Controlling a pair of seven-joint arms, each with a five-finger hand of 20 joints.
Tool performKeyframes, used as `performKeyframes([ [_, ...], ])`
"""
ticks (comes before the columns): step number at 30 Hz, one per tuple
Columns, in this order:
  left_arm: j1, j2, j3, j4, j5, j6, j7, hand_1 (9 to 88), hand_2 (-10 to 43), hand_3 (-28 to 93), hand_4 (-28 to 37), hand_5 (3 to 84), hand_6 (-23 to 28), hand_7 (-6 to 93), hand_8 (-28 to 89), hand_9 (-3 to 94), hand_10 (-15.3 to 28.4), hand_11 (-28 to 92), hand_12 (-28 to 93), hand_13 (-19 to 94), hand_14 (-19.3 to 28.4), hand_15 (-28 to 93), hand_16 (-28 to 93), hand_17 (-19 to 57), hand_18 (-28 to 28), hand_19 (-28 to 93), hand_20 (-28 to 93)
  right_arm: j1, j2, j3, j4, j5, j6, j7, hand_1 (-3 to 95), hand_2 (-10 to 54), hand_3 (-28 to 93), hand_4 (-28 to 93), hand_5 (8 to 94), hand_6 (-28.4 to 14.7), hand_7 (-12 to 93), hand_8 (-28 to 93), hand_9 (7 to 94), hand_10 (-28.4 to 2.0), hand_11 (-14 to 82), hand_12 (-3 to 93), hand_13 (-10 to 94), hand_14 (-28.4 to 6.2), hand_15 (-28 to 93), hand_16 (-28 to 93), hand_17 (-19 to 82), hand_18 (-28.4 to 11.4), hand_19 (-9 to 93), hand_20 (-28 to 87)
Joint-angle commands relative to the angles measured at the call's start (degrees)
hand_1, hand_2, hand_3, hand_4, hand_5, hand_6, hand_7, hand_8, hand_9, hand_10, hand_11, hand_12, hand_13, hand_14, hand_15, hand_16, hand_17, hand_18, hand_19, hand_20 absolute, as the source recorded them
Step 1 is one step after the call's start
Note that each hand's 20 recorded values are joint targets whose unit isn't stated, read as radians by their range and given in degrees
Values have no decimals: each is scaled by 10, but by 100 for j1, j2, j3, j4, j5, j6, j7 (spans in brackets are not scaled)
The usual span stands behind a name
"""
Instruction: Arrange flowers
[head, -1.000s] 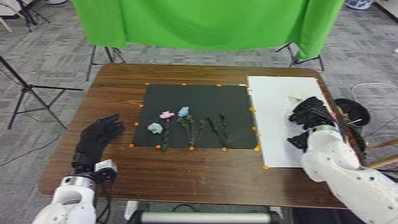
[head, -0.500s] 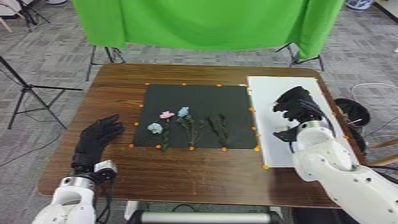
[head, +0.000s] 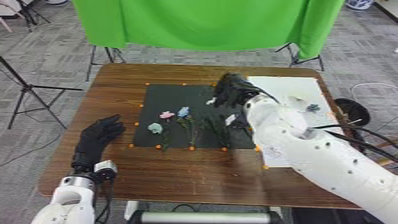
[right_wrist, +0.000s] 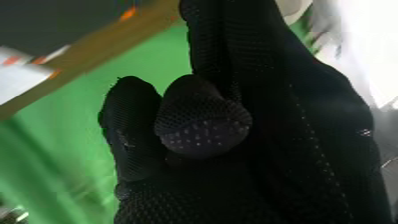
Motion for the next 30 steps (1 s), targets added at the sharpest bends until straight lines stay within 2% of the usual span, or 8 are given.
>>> performKeyframes([
  [1, 173, 1, 64, 175, -10, -45, -216, 198, -44, 675, -283, 507, 11, 171, -65, 487, 131, 187, 146, 407, 164, 207, 10, 105, 125, 87, 214, 253, -659, -451, 318, -279, -238, 5, 610, -95, 620, -189, 816, 11, 216, 51, 885, -119, 63, 380, 913, -13, 660, 312, 667, -139, 932, 594],
  [15, 116, -27, 81, 212, -19, -57, -210, 197, -43, 677, -283, 506, 11, 171, -65, 487, 132, 187, 146, 408, 164, 205, 10, 105, 125, 86, 214, 259, -858, -662, 828, -622, -202, 93, 603, -95, 622, -187, 810, 16, 219, 50, 876, -114, 58, 374, 908, -15, 660, 313, 662, -137, 932, 592],
  [23, 115, -39, 105, 215, -16, -62, -212, 196, -43, 676, -283, 506, 11, 171, -65, 487, 132, 186, 146, 407, 165, 206, 11, 105, 124, 86, 214, 238, -886, -654, 903, -543, -141, 125, 598, -95, 624, -187, 806, 18, 222, 49, 872, -112, 56, 371, 907, -16, 661, 312, 661, -138, 932, 592],
  [30, 73, -23, 100, 228, 10, -76, -223, 199, -50, 685, -283, 505, 11, 170, -64, 487, 131, 187, 146, 407, 165, 207, 11, 106, 124, 86, 214, 284, -881, -639, 865, -483, -226, 130, 579, -95, 632, -171, 755, 18, 212, 40, 813, -110, 56, 334, 899, -15, 663, 313, 653, -135, 932, 593],
])
